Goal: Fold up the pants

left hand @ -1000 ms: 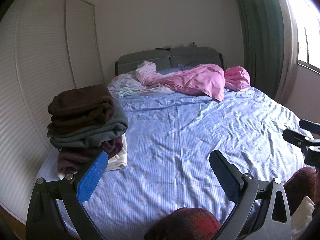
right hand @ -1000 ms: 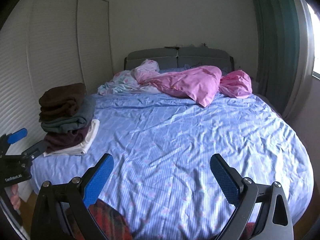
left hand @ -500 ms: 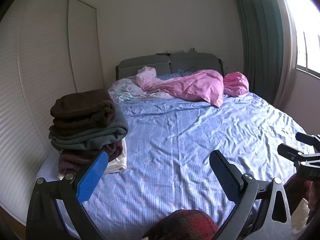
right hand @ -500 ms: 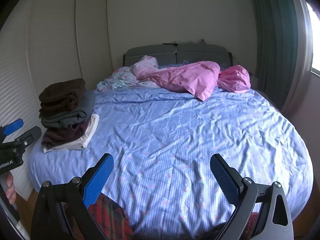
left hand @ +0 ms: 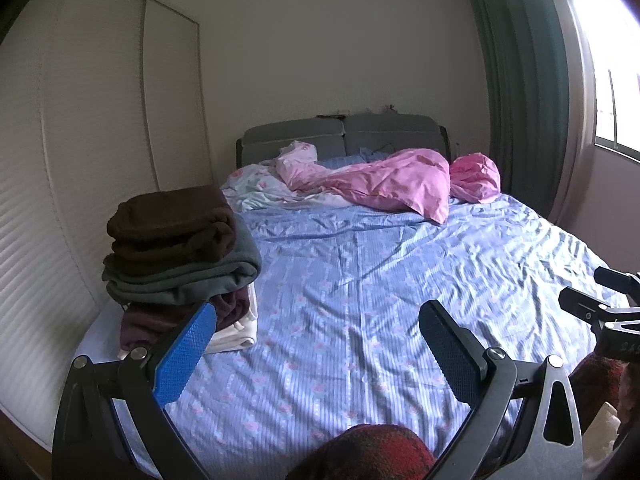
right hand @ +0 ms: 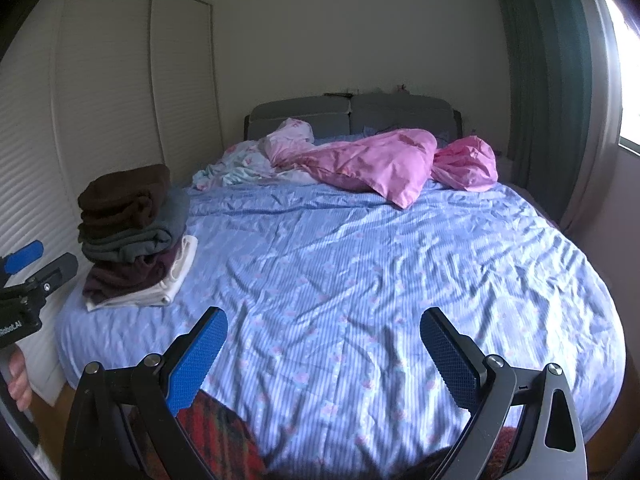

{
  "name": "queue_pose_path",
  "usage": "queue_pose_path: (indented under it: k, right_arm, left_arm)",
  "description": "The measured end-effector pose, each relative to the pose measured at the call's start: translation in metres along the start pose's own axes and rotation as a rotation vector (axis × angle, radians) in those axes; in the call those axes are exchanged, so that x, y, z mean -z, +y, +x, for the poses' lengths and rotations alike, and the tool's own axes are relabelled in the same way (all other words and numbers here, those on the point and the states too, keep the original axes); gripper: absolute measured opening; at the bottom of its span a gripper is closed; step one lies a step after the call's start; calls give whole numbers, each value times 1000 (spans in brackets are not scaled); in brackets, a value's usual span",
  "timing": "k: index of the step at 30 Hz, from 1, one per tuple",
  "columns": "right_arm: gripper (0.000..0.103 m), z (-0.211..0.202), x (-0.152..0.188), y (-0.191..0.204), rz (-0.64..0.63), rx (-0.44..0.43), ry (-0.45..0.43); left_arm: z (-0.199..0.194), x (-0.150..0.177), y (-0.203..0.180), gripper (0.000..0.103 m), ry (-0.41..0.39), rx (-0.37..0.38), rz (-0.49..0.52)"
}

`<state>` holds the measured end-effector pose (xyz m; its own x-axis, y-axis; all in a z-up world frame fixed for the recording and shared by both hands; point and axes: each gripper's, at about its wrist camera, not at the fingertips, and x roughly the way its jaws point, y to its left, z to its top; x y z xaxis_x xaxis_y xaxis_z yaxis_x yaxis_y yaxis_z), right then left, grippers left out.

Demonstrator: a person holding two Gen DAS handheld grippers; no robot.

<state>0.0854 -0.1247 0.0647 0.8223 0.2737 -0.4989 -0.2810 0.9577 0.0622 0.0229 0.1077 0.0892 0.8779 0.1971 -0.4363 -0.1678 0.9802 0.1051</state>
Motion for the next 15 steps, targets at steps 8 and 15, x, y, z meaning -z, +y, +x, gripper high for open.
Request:
queue_pose_path:
  k: [8, 15]
  right_arm:
    - [98, -4, -3, 0, 1, 0, -13]
    - [98, -4, -4, 1, 1, -2, -11]
  left_arm:
    - [-6, -1, -2, 103, -27, -26, -4]
    - [-6, -2, 2, 103, -26, -42, -31]
